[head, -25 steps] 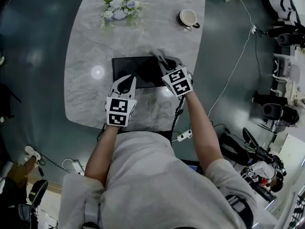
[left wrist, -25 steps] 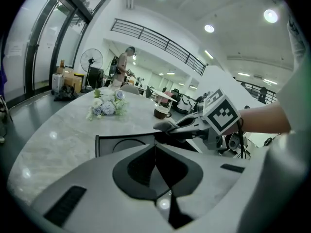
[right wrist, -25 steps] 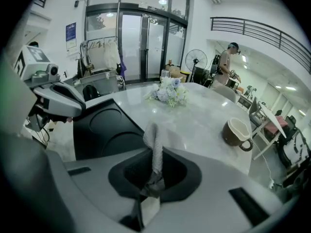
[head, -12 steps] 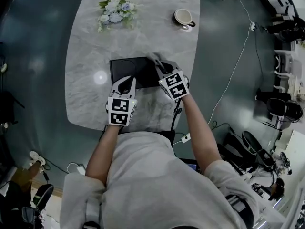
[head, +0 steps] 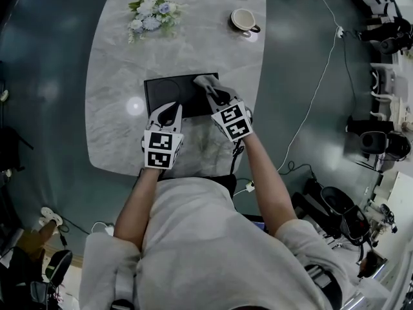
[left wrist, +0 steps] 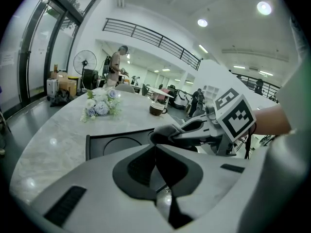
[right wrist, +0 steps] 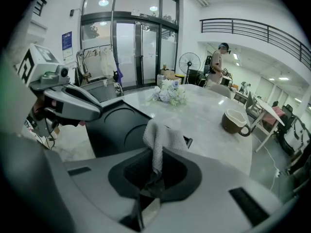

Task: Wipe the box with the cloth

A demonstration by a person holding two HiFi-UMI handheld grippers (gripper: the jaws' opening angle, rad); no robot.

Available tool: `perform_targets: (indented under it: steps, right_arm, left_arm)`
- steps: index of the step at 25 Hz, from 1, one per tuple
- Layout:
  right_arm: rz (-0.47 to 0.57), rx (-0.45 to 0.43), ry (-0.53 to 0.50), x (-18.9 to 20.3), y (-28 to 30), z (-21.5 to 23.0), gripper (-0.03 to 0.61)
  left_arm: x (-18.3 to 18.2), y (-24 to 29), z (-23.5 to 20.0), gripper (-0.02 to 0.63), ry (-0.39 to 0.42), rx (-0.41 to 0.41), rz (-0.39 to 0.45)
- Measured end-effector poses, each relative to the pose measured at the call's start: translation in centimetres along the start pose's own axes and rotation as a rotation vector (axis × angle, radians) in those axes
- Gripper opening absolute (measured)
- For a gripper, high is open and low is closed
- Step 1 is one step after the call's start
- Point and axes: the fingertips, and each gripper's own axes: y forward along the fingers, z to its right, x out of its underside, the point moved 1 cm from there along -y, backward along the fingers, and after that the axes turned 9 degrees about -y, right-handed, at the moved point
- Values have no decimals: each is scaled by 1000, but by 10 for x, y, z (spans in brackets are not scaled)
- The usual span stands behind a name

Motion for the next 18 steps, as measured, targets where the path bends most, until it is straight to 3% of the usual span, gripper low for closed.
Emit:
perform_targets:
  steps: [18]
  right_arm:
    - [23,-6,57,24,-23,-33,46]
  left_arm:
    - [15,1,19,23,30,27,-23]
